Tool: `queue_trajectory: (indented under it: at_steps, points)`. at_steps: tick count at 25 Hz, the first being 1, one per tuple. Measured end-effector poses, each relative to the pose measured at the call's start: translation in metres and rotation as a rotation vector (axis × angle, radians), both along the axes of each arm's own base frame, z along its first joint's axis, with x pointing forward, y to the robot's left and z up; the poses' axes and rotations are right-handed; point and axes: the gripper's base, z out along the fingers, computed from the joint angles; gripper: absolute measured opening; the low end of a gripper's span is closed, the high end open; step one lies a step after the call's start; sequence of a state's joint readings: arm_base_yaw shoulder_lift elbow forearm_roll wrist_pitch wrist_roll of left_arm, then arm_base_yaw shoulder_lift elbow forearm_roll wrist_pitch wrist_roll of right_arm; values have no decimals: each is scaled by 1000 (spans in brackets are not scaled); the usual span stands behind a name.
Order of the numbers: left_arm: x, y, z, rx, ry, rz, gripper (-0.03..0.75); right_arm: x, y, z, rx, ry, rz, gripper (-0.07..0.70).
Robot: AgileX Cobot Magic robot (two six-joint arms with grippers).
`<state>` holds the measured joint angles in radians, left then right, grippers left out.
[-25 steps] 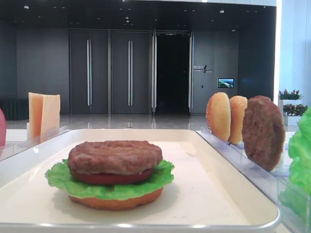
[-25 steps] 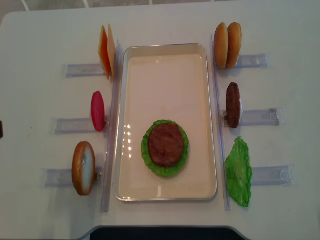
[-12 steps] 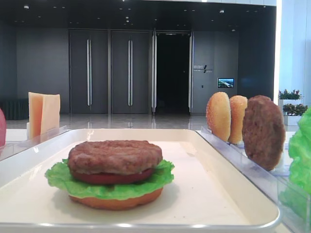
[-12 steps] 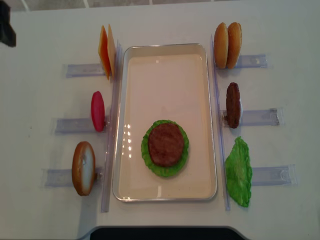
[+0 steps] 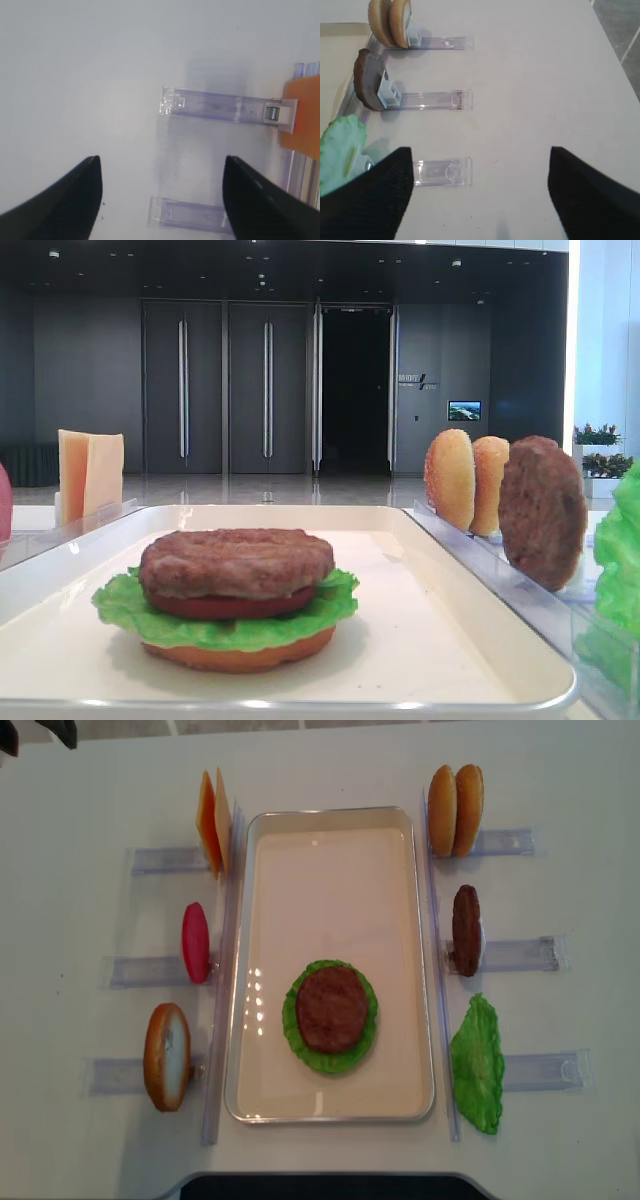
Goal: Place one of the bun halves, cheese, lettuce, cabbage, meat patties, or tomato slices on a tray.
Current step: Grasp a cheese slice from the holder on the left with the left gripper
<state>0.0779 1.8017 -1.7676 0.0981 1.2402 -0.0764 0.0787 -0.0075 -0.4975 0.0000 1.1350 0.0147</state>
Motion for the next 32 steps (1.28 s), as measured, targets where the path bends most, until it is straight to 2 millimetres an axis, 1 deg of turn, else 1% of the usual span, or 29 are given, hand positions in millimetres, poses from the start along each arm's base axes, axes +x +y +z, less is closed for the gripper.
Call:
queue_trajectory:
  at_steps: [3, 6, 13, 17, 19, 24, 28, 32]
  points:
    - [6, 0, -10, -4, 26, 6, 570, 0, 0, 0, 0, 0, 0, 556]
    - [8, 2, -15, 10, 39, 7, 570, 0, 0, 0, 0, 0, 0, 556]
    - [8, 4, -14, 34, 38, 16, 570, 0, 0, 0, 0, 0, 0, 556]
    - [8, -1, -14, 11, 34, 26, 570, 0, 0, 0, 0, 0, 0, 556]
    - [9, -10, -14, 12, 31, 23, 570, 0, 0, 0, 0, 0, 0, 556]
    - [11, -42, -16, -7, 23, 35, 570, 0, 0, 0, 0, 0, 0, 556]
    - [15, -72, -25, -41, 35, 43, 570, 0, 0, 0, 0, 0, 0, 556]
    - [19, -106, -32, -70, 40, 26, 570, 0, 0, 0, 0, 0, 0, 556]
